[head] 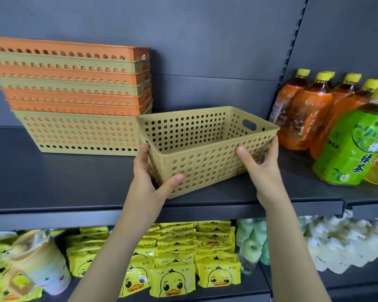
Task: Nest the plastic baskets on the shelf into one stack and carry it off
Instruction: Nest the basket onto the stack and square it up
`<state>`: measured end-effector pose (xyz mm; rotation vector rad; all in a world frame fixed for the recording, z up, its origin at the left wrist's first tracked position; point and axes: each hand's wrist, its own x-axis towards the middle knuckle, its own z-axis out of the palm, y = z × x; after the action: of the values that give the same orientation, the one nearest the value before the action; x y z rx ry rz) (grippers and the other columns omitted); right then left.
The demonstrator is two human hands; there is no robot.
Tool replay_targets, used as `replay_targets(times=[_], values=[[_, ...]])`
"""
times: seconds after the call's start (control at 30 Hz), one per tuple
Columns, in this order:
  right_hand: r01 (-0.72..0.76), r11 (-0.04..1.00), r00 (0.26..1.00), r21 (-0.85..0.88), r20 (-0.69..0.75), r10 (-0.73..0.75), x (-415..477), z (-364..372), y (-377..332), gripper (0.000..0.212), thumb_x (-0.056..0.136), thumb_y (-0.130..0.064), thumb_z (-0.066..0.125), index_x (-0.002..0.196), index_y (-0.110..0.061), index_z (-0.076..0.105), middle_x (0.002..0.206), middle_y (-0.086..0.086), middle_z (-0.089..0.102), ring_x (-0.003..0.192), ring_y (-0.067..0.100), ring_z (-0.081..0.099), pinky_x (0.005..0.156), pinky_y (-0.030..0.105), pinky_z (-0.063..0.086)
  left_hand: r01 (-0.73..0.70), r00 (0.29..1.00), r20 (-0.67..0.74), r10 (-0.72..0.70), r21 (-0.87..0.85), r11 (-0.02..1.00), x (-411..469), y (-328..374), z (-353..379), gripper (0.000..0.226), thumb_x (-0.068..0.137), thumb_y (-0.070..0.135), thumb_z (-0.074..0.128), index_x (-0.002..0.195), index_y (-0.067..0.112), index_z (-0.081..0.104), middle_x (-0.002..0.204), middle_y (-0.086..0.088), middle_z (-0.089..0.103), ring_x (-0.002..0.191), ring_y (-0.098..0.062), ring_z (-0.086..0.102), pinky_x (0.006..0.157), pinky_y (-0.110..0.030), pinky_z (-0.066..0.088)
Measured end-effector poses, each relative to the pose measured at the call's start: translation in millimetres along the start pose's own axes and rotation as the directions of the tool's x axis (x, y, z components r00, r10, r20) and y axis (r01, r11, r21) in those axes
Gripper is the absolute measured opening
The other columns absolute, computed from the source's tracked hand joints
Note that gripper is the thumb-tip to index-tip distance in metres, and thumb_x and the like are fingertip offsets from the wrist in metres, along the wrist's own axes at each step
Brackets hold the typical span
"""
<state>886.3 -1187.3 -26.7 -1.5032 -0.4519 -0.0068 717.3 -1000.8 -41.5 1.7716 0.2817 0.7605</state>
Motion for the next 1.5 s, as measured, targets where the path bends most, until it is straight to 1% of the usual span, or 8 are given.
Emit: replay_targets(times=[0.2, 0.57, 0.73, 1.07, 1.17, 1.27, 1.4, 1.5], values=[[0.047, 0.999, 0.998, -0.002, -0.046, -0.047, -0.2, -6.5, 5.4, 0.113, 0.054, -0.053, 0.087, 0.149, -0.03, 0.031, 0.137, -0.018, 0.051, 0.124, -0.005, 0.05, 0.109, 0.032, 0.043, -0.024, 1.0, 0.017, 0.024, 0.014, 1.0, -3.4, 0.4, -0.8, 0.098, 0.079, 0.061, 0.067, 0.157, 0.033, 0.014, 0.154, 0.017, 0.042, 0.139, -0.001, 0.042, 0.115, -0.042, 0.038], [0.175, 0.972, 0.969, 0.154, -0.204, -0.142, -22.6, 14.0, -33.2, 0.116, 0.061, -0.047, 0.078, 0.155, -0.026, 0.015, 0.152, -0.005, 0.038, 0.137, 0.009, 0.041, 0.113, 0.033, 0.038, -0.233, 0.972, 0.03, 0.231, 0.117, 0.965, -1.2, 51.4, -30.2, 0.096, 0.073, 0.08, 0.055, 0.153, 0.055, 0.009, 0.162, 0.017, 0.029, 0.149, -0.013, 0.029, 0.118, -0.05, 0.029], [0.294, 0.934, 0.933, 0.204, -0.275, -0.234, -22.5, 48.8, -78.2, 0.119, 0.06, -0.054, 0.087, 0.154, -0.032, 0.016, 0.16, -0.003, 0.029, 0.144, 0.008, 0.032, 0.113, 0.029, 0.034, -0.377, 0.925, 0.012, 0.379, 0.135, 0.916, 8.3, 95.2, -82.2, 0.086, 0.075, 0.071, 0.064, 0.145, 0.067, 0.014, 0.159, 0.022, 0.032, 0.148, -0.007, 0.028, 0.117, -0.049, 0.033], [0.473, 0.864, 0.862, 0.174, -0.293, -0.413, -15.2, 151.7, -168.2, 0.104, 0.074, -0.042, 0.083, 0.153, -0.028, 0.018, 0.146, -0.015, 0.035, 0.136, 0.0, 0.038, 0.114, 0.031, 0.036, -0.539, 0.842, 0.061, 0.536, 0.115, 0.835, 58.8, 140.8, -207.0, 0.081, 0.088, 0.052, 0.063, 0.157, 0.035, 0.023, 0.156, 0.008, 0.043, 0.142, -0.008, 0.042, 0.115, -0.043, 0.038], [0.515, 0.843, 0.842, 0.156, -0.277, -0.463, -12.2, 173.2, -187.7, 0.104, 0.071, -0.047, 0.083, 0.151, -0.028, 0.021, 0.152, -0.009, 0.038, 0.137, 0.005, 0.042, 0.112, 0.034, 0.04, -0.575, 0.817, 0.035, 0.575, 0.09, 0.813, 64.7, 150.7, -231.8, 0.067, 0.095, 0.037, 0.062, 0.153, 0.038, 0.029, 0.143, 0.02, 0.055, 0.127, 0.004, 0.053, 0.107, -0.023, 0.044], [0.536, 0.836, 0.832, 0.12, -0.244, -0.499, -6.5, 196.5, -201.0, 0.095, 0.079, -0.04, 0.08, 0.151, -0.027, 0.021, 0.143, -0.016, 0.042, 0.124, -0.016, 0.044, 0.099, 0.012, 0.042, -0.588, 0.807, 0.004, 0.59, 0.098, 0.803, 75.5, 156.5, -254.5, 0.06, 0.099, 0.03, 0.056, 0.152, 0.037, 0.031, 0.131, 0.027, 0.061, 0.116, 0.013, 0.056, 0.094, -0.009, 0.046], [0.541, 0.84, 0.826, 0.024, -0.203, -0.526, 5.5, 219.7, -209.0, 0.084, 0.085, -0.031, 0.076, 0.15, -0.024, 0.024, 0.14, -0.012, 0.048, 0.112, -0.02, 0.046, 0.073, -0.005, 0.038, -0.567, 0.819, -0.028, 0.573, 0.116, 0.816, 102.0, 146.6, -280.5, 0.046, 0.1, 0.034, 0.053, 0.145, 0.035, 0.041, 0.121, 0.032, 0.064, 0.109, 0.009, 0.062, 0.089, -0.022, 0.05], [0.534, 0.844, 0.829, -0.048, -0.167, -0.534, 16.1, 233.0, -210.1, 0.082, 0.084, -0.037, 0.076, 0.149, -0.027, 0.026, 0.141, -0.009, 0.051, 0.12, -0.003, 0.052, 0.088, 0.008, 0.046, -0.555, 0.824, -0.055, 0.565, 0.129, 0.822, 122.7, 136.1, -294.5, 0.035, 0.101, 0.034, 0.053, 0.135, 0.037, 0.048, 0.113, 0.033, 0.066, 0.104, 0.007, 0.065, 0.085, -0.025, 0.05]])
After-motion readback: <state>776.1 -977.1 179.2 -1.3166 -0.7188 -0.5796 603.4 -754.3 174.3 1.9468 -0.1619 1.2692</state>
